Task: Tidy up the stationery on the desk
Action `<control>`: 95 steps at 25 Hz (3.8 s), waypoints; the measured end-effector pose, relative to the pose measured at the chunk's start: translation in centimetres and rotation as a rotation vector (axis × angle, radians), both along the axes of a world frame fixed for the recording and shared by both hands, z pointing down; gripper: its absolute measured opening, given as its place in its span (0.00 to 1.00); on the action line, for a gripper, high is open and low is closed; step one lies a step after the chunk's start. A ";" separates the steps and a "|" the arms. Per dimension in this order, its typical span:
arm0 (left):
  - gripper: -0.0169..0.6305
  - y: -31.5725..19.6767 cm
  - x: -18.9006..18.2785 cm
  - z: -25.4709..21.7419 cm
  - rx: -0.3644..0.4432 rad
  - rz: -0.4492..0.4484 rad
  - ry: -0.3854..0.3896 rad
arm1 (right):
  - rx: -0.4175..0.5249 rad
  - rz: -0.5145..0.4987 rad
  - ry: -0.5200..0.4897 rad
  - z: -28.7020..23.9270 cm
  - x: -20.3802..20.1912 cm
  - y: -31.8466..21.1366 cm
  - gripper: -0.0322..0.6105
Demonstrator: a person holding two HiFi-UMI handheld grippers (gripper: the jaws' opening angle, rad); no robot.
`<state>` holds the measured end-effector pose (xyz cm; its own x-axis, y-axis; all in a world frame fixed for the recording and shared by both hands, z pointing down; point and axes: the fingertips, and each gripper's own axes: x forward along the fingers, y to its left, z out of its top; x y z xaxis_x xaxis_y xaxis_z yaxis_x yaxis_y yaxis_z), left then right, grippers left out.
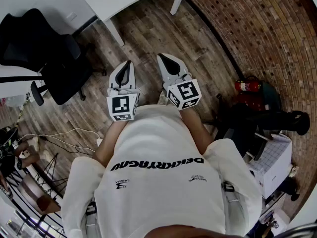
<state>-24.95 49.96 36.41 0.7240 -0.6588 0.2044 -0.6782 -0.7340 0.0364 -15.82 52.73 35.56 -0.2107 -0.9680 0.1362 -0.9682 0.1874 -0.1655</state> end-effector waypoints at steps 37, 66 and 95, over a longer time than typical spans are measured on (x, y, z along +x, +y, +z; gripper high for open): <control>0.02 -5.2 14.2 5.6 -0.023 -0.095 -0.070 | 0.017 -0.058 -0.036 2.8 16.5 -5.5 0.05; 0.02 -52.8 17.4 7.6 -0.196 -0.161 -0.067 | -0.232 0.015 -0.078 6.2 20.2 -51.4 0.04; 0.19 -72.6 22.4 17.9 -0.426 0.059 -0.334 | -0.575 0.004 -0.318 19.3 19.8 -66.7 0.23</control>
